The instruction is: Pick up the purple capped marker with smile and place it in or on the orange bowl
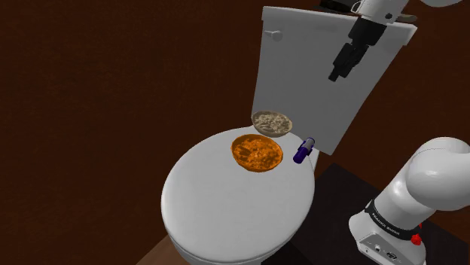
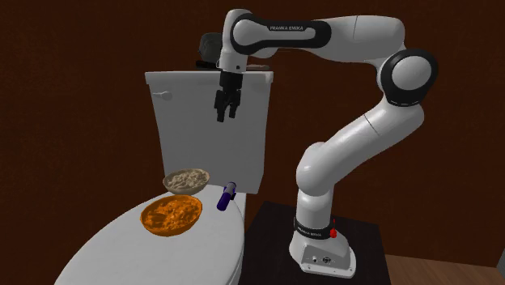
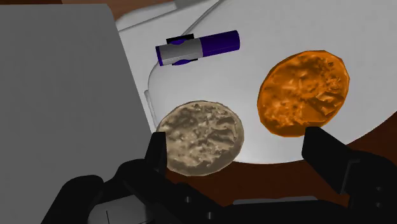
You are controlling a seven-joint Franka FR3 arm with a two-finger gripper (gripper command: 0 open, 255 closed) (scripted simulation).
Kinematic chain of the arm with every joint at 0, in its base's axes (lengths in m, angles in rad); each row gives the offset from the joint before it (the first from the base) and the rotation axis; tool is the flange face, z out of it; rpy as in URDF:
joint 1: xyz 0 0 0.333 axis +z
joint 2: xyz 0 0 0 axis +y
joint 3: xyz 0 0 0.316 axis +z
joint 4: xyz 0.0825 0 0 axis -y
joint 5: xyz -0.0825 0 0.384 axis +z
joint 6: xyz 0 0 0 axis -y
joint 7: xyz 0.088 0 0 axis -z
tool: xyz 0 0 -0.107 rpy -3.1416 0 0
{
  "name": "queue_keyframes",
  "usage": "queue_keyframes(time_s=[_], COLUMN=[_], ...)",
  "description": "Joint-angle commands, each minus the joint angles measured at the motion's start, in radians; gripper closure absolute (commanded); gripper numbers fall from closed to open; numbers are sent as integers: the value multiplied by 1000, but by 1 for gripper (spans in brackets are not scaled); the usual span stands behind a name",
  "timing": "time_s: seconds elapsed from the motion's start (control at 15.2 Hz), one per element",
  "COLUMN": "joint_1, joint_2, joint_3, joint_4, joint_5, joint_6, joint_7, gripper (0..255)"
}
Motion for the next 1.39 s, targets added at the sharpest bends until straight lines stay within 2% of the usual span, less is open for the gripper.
queue_keyframes(time_s=[0.0,0.73,1.32], joint_1=[0,-155,-261], joint_2=[0,36,234], joint_3=[0,176,348], joint_4=[0,-333,-499], joint_5=[0,58,129], joint_6=[0,317,622], joint_7=[0,492,916], gripper=[0,0,0])
